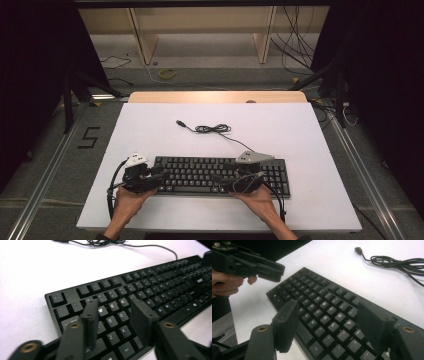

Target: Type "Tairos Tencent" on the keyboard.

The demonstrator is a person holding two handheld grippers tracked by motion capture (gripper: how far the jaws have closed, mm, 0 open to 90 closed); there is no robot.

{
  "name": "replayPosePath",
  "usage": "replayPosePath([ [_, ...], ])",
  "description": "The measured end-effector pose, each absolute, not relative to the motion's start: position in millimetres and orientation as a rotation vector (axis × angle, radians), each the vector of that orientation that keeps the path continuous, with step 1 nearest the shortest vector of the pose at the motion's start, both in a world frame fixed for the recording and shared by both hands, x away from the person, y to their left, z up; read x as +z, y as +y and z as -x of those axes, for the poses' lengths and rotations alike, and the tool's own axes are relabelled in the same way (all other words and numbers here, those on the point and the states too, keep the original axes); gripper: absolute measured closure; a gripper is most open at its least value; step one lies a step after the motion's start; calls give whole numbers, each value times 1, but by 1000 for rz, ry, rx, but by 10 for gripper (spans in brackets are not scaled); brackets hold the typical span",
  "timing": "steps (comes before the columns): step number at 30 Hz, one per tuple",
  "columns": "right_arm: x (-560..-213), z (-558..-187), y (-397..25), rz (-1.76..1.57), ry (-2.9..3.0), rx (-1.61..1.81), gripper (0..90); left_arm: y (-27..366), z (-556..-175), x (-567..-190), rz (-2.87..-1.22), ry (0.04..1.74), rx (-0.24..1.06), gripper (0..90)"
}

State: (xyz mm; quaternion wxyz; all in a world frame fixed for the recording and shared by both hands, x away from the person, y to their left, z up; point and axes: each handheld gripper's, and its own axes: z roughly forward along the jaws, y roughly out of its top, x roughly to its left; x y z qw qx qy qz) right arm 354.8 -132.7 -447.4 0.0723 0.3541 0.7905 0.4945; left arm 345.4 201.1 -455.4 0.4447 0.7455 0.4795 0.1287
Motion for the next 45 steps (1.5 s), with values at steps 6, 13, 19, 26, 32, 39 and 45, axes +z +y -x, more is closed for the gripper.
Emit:
replayPosePath([
  [6, -447, -357, -130, -1066, 2381, 1476, 368, 200, -339, -452, -1824, 1175, 325, 411],
  [13, -448, -366, -125, -1107, 2383, 1441, 512, 197, -336, -453, -1825, 1164, 327, 334],
  [19, -451, -377, -118, -1130, 2392, 1408, 685, 198, -333, -453, -1812, 1164, 330, 307],
  [26, -455, -387, -106, -1131, 2442, 1337, 840, 199, -332, -453, -1806, 1162, 331, 293],
  [32, -461, -393, -95, -1126, 2477, 1277, 900, 200, -330, -453, -1803, 1156, 335, 287],
  [39, -466, -396, -84, -1112, 2508, 1225, 900, 201, -329, -454, -1805, 1154, 338, 279],
  [45, -470, -398, -80, -1116, 2520, 1199, 900, 201, -330, -454, -1803, 1160, 342, 276],
])
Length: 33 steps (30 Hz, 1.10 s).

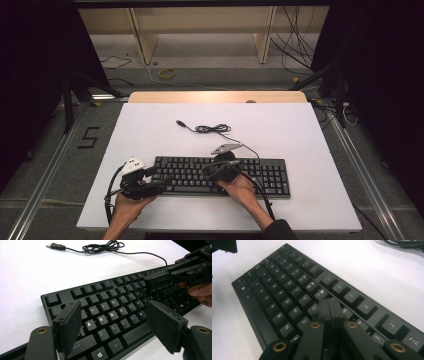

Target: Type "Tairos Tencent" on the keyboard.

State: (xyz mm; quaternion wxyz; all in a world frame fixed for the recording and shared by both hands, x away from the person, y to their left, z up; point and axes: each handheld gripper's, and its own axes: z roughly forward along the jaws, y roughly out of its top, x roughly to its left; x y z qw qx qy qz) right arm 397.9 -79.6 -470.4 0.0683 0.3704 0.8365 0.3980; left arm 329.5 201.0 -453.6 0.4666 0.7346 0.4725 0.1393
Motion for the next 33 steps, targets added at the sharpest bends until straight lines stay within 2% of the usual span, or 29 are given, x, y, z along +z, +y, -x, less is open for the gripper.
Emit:
replayPosePath([
  [21, -476, -398, -73, -1108, 2526, 1138, 900, 205, -333, -454, -1790, 1177, 348, 275],
  [28, -459, -395, -88, -1123, 2467, 1282, 900, 204, -337, -454, -1799, 1176, 339, 296],
  [30, -455, -394, -94, -1114, 2458, 1304, 863, 202, -339, -455, -1803, 1175, 337, 309],
  [33, -452, -390, -101, -1109, 2443, 1353, 749, 198, -342, -455, -1818, 1162, 329, 343],
])
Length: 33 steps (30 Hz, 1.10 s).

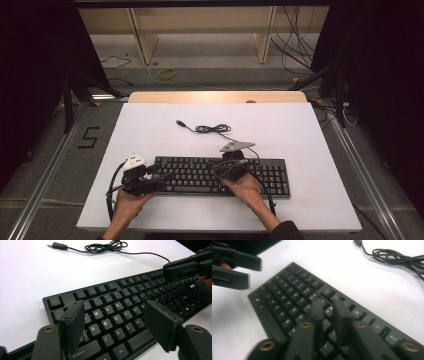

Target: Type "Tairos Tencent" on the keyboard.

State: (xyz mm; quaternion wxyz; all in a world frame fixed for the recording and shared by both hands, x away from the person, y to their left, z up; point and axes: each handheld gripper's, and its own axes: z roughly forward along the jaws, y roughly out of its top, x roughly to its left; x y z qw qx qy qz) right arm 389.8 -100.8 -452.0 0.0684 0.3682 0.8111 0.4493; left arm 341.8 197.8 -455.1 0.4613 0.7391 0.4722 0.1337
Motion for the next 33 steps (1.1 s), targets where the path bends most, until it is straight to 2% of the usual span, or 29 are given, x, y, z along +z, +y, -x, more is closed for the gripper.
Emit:
replayPosePath([
  [8, -447, -374, -113, -1063, 2449, 1416, 529, 187, -351, -456, -1860, 1139, 311, 508],
  [16, -445, -360, -131, -1069, 2415, 1459, 437, 170, -364, -458, -1925, 1094, 284, 729],
  [22, -448, -354, -143, -1087, 2390, 1486, 414, 158, -371, -460, -1993, 1088, 298, 863],
  [33, -449, -347, -152, -1084, 2380, 1493, 388, 151, -383, -468, -2034, 1120, 281, 887],
])
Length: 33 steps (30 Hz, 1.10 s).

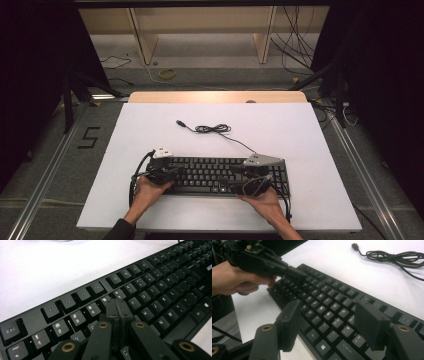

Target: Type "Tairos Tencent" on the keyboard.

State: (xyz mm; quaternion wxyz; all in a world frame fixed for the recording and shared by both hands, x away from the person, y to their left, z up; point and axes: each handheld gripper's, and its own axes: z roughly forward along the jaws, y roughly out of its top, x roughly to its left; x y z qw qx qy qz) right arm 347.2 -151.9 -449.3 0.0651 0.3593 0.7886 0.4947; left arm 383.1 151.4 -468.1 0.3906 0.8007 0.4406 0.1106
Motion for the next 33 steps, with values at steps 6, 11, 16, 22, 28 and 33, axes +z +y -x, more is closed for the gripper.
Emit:
replayPosePath([
  [6, -449, -344, -152, -1071, 2383, 1486, 375, 150, -386, -470, -2060, 1122, 288, 887],
  [11, -449, -343, -153, -1063, 2386, 1487, 367, 151, -388, -472, -2068, 1130, 289, 887],
  [16, -449, -342, -153, -1061, 2382, 1488, 367, 151, -388, -472, -2068, 1130, 286, 887],
  [22, -450, -342, -153, -1065, 2383, 1484, 367, 149, -388, -475, -2088, 1122, 286, 888],
  [28, -450, -342, -153, -1065, 2381, 1479, 367, 148, -387, -475, -2089, 1119, 296, 889],
  [33, -450, -342, -154, -1067, 2375, 1482, 367, 148, -387, -474, -2088, 1124, 288, 888],
])
